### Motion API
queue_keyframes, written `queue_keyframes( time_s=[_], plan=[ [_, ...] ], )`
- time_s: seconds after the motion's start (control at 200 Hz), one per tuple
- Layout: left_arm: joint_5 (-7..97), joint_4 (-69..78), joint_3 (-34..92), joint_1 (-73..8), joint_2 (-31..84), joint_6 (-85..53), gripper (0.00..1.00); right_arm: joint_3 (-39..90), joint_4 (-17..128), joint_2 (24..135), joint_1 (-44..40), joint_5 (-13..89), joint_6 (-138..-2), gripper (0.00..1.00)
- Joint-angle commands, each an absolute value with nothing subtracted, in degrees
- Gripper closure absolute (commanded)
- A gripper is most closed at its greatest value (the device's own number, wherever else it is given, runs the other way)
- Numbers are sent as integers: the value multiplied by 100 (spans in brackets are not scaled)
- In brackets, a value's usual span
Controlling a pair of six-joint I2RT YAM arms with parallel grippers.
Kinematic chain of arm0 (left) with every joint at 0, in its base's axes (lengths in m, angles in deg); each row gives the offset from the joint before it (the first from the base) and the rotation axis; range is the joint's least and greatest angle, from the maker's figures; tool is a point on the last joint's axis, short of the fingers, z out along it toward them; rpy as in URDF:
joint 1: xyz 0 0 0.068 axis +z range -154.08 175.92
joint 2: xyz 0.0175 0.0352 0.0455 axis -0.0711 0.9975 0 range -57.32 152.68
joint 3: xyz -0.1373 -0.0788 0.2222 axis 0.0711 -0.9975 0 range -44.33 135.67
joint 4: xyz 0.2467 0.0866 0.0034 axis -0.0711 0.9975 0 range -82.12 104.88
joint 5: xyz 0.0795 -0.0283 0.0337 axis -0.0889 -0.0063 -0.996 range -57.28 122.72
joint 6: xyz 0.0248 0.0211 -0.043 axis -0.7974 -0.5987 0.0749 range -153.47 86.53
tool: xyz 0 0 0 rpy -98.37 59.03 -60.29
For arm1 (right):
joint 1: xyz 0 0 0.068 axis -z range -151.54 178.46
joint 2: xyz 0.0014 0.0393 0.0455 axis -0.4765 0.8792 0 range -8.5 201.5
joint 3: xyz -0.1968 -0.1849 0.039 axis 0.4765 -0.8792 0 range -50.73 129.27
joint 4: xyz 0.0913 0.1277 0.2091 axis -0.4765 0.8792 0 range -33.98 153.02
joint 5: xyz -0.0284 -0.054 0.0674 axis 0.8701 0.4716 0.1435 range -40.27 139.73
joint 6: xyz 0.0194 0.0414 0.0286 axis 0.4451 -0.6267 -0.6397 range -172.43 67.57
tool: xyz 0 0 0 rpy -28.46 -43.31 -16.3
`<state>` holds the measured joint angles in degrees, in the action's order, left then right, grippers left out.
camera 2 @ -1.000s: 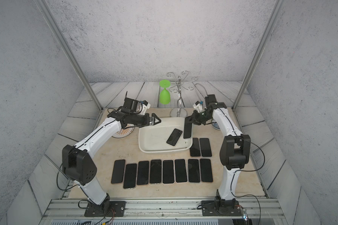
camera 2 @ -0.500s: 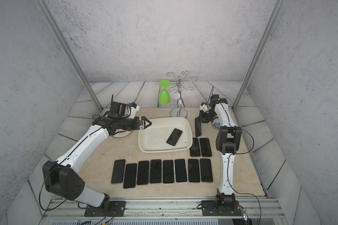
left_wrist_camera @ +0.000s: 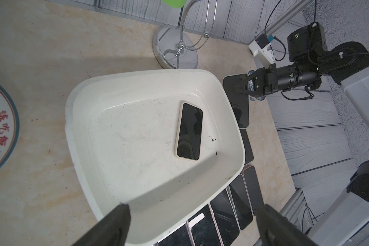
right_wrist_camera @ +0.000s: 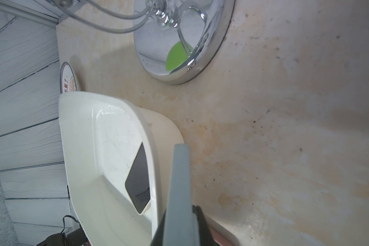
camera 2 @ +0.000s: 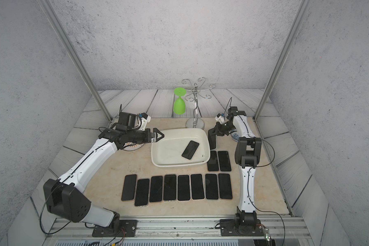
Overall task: Take the phone out of the storage box
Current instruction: Place the phone at the center of the board.
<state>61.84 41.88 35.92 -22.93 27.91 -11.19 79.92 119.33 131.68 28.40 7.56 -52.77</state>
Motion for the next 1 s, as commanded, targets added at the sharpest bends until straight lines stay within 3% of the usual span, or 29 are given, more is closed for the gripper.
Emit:
queue_keyframes(
  time_s=[0.0, 0.385, 0.46, 0.53, 0.716, 0.996],
  plan=[
    [6170, 4132, 3498, -2262, 2845, -1169, 1, 8132, 11849, 13417, 2802, 396, -5312, 100],
    [6207, 4142, 3426, -2261, 2952, -1203, 2, 8203, 11792, 13746, 2776, 442, -5296, 100],
    [6214, 4140, 3430, -2256, 2964, -1211, 2, 8216, 11820, 13783, 2776, 574, -5270, 92],
    [6196, 4113, 3391, -2262, 2958, -1212, 2, 8225, 11715, 13813, 2788, 766, -5314, 91],
    [6173, 4066, 3354, -2262, 2997, -1202, 2, 8617, 11526, 14037, 2785, 685, -5559, 100],
    [6210, 4075, 3299, -2262, 2987, -1238, 1, 8907, 11409, 14161, 2802, 532, -5702, 100]
  ],
)
